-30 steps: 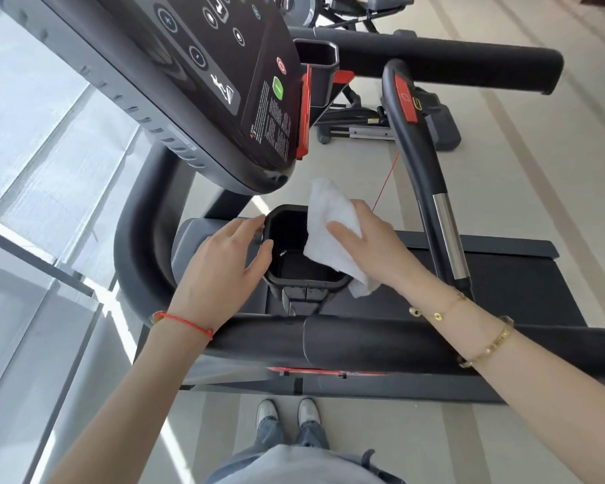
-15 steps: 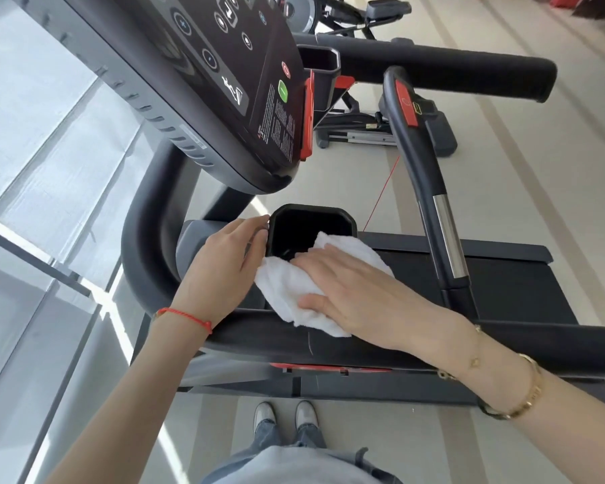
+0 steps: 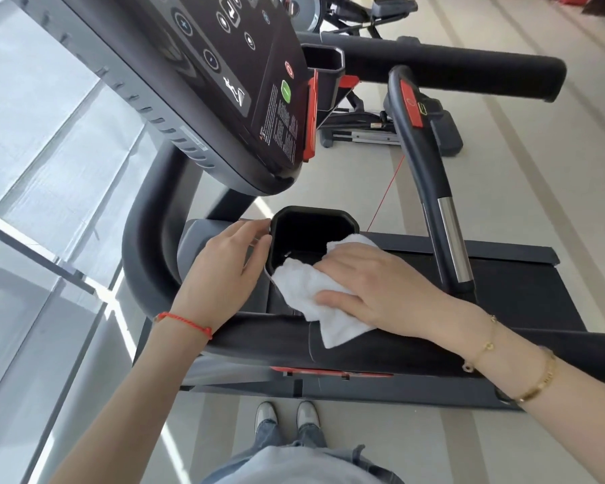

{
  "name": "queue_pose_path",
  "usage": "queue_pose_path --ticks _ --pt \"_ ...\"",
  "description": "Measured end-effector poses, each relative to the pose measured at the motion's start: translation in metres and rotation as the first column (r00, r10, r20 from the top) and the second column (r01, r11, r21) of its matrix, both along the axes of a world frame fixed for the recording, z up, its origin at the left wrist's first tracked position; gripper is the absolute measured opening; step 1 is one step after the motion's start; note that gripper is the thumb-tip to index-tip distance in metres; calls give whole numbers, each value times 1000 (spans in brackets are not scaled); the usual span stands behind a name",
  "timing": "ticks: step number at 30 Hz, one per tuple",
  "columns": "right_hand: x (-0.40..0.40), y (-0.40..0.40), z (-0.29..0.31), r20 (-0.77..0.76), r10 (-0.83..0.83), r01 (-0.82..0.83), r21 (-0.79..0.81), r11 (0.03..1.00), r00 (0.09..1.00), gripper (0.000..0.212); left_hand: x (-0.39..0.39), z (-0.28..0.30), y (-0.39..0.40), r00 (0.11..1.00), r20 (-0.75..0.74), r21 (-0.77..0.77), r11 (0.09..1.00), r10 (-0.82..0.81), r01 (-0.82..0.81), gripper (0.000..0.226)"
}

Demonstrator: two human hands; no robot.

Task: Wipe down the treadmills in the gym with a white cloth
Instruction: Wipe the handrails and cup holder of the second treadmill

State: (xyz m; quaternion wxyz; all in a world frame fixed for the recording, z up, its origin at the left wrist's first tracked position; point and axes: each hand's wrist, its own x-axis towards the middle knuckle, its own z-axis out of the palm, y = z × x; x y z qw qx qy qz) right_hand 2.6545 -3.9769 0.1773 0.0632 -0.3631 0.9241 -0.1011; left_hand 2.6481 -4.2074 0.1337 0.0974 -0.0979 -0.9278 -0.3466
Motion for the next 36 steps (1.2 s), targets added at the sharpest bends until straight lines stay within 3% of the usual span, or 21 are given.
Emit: queue_pose_path --ticks 4,9,14,17,21,24,27,32,36 --pt "-1 -35 -5 81 -78 82 -53 995 994 34 -1 0 0 1000 17 46 999 10 -11 28" --pt "17 -15 -9 117 -110 127 -152 980 987 31 1 0 1 999 38 10 1000 -4 4 36" --pt "40 -1 -19 173 -261 296 -222 929 950 57 1 0 0 1000 15 -13 1000 -17 17 38" --pt "39 -6 -23 265 -405 471 -270 840 875 70 1 -2 0 1000 7 -16 1000 -22 22 38" --pt "6 -11 -33 412 -487 622 -319 715 770 67 1 -3 0 1000 -3 -36 999 -21 21 36" --pt "-46 -11 -29 397 -480 603 -286 745 782 58 1 -3 1 1000 -2 -39 999 -18 18 36" --pt "-65 -4 -26 331 -410 500 -262 825 850 49 1 -2 0 1000 8 -48 999 -11 11 40" --pt "-50 12 -38 363 -259 381 -320 868 895 64 3 0 1 1000 19 -43 999 12 -11 40" --pt "-84 1 -28 225 -232 273 -175 946 946 52 3 3 3 1000 27 -40 999 9 -8 38"
